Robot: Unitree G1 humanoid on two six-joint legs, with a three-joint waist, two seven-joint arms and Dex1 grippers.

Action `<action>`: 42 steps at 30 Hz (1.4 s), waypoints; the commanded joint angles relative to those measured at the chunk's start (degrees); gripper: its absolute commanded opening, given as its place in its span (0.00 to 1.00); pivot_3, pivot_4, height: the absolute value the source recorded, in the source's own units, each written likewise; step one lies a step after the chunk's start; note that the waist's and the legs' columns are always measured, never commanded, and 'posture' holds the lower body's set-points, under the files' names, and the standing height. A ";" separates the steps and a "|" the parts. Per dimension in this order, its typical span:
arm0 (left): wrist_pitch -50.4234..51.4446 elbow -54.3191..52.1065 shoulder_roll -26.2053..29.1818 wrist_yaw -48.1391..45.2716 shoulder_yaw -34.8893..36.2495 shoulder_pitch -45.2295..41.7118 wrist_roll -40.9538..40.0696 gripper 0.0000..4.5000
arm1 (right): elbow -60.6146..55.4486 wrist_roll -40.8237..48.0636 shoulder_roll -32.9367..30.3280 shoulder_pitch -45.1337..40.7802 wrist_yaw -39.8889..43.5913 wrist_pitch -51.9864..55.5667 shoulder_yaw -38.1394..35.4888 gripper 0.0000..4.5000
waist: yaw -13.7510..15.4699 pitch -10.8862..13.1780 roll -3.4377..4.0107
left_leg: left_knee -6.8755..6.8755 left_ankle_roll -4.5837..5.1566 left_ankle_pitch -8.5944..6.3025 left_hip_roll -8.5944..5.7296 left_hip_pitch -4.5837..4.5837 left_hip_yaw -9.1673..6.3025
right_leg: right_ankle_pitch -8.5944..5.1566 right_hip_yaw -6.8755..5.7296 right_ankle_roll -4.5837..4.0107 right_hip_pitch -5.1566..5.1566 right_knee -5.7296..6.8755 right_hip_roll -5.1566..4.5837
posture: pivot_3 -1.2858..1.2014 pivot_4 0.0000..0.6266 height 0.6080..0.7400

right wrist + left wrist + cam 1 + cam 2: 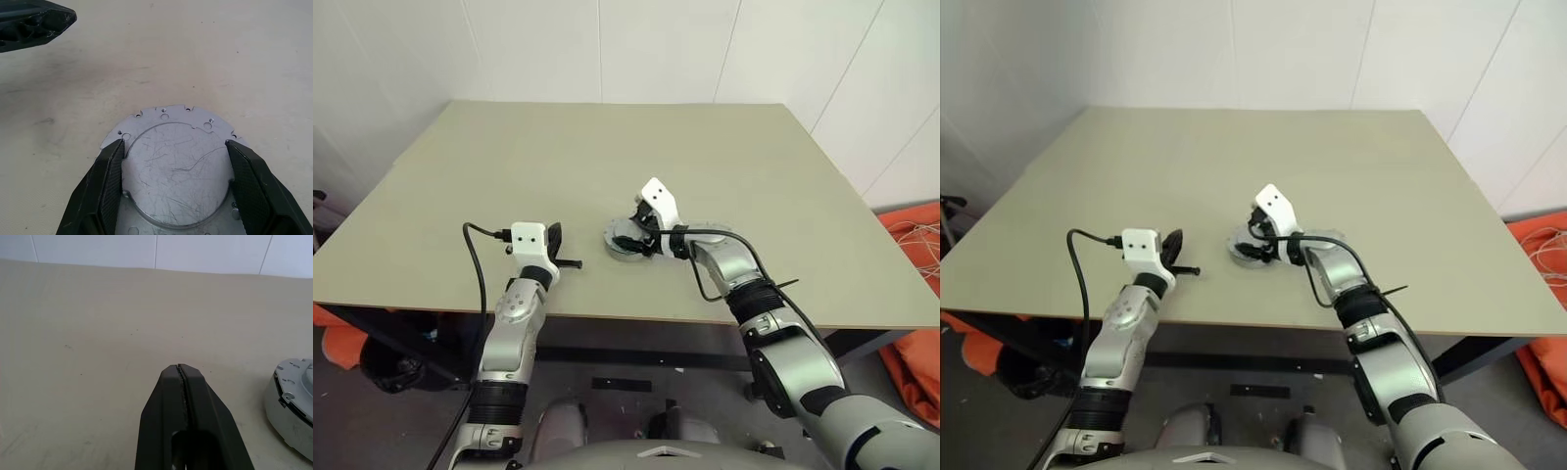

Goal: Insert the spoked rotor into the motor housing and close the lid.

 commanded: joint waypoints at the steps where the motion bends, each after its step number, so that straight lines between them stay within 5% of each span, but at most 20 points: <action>1: -0.49 -2.20 0.18 0.12 0.33 -0.47 -0.20 0.00 | -1.31 -0.50 0.32 0.30 -1.69 -2.38 -0.53 0.71 | 0.00 0.00 0.00 | 0.00 0.00 0.00 0.00 0.00 0.00 | 0.00 0.00 0.00 0.00 0.00 0.00 | 0.52 0.00 1.00; 42: 1.21 -2.17 0.30 -1.47 -0.04 -1.32 -2.00 0.00 | -1.49 -3.77 -1.02 0.11 -0.54 4.61 3.48 0.71 | 0.00 0.00 0.00 | -0.16 0.00 -0.02 -0.01 0.59 0.00 | -0.03 0.01 0.05 0.52 -0.15 0.00 | 0.52 0.00 1.00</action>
